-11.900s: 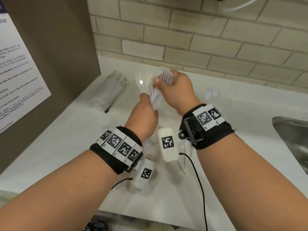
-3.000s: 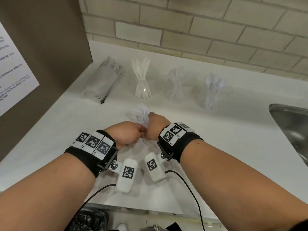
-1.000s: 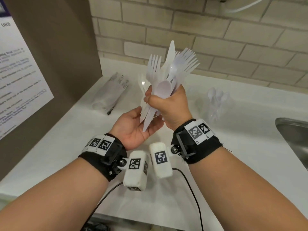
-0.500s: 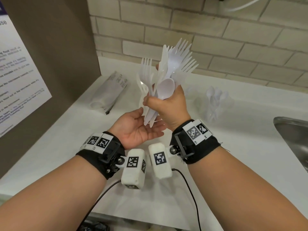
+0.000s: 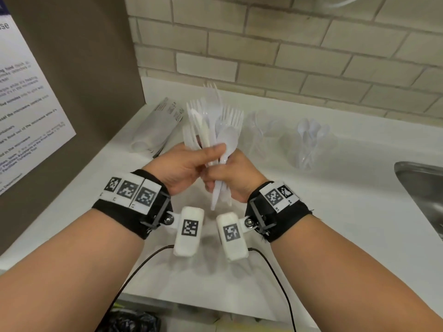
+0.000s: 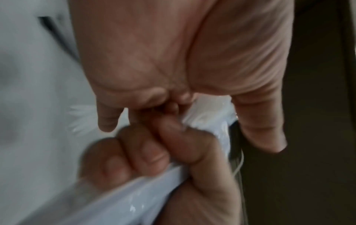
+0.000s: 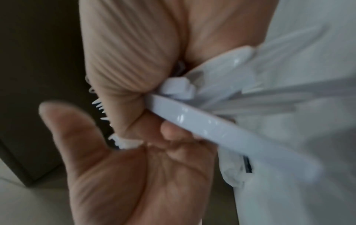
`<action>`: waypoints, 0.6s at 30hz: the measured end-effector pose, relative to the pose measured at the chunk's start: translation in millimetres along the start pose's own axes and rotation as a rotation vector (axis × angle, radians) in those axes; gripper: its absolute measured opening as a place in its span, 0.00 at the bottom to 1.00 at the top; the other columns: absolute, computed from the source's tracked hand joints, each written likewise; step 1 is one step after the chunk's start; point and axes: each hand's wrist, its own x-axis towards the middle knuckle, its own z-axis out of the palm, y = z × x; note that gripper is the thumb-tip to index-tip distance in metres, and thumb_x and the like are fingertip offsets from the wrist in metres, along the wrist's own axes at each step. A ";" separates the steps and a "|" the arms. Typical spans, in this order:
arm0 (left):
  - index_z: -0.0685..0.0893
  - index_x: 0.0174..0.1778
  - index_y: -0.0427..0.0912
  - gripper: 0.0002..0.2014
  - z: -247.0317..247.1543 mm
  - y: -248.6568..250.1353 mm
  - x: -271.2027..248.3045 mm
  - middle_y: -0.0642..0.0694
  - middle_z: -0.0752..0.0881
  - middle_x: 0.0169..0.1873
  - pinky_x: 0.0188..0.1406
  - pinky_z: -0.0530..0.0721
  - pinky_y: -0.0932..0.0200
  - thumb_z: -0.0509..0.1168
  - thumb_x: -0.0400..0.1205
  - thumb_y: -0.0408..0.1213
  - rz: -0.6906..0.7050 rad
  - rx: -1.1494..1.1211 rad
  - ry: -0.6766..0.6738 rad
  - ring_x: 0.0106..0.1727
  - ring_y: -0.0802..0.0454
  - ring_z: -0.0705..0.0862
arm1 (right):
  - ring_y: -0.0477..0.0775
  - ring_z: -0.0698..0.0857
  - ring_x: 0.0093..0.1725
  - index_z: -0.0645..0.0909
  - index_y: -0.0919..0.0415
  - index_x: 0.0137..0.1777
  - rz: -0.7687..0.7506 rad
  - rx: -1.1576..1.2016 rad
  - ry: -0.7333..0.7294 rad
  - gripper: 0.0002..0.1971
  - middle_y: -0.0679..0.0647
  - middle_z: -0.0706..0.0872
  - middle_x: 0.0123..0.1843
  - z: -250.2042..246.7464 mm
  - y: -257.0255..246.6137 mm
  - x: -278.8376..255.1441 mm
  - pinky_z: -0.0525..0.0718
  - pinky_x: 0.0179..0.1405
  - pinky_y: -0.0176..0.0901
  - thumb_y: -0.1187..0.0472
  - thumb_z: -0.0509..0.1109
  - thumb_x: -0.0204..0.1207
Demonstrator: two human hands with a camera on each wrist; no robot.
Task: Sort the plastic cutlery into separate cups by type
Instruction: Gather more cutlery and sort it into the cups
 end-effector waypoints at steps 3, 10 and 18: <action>0.87 0.55 0.36 0.18 6.8 -0.7 1.3 0.37 0.89 0.51 0.38 0.88 0.48 0.78 0.70 0.33 -0.054 0.155 0.122 0.57 0.37 0.87 | 0.53 0.76 0.19 0.77 0.75 0.49 0.141 0.005 -0.081 0.16 0.58 0.72 0.22 7.2 7.1 -2.3 0.74 0.21 0.39 0.83 0.62 0.60; 0.89 0.51 0.36 0.10 20.7 -9.3 -2.5 0.43 0.92 0.50 0.58 0.86 0.53 0.73 0.76 0.35 -0.003 0.189 0.254 0.55 0.49 0.90 | 0.53 0.87 0.27 0.79 0.75 0.47 0.254 -0.048 -0.208 0.11 0.63 0.82 0.28 7.3 5.3 -6.2 0.88 0.40 0.55 0.84 0.61 0.69; 0.83 0.43 0.39 0.03 19.3 -5.3 2.2 0.45 0.87 0.28 0.42 0.88 0.51 0.68 0.80 0.27 0.131 -0.049 0.461 0.35 0.46 0.89 | 0.61 0.88 0.38 0.80 0.64 0.44 0.312 -0.206 -0.207 0.12 0.58 0.83 0.35 2.6 15.2 -5.9 0.85 0.43 0.53 0.75 0.75 0.64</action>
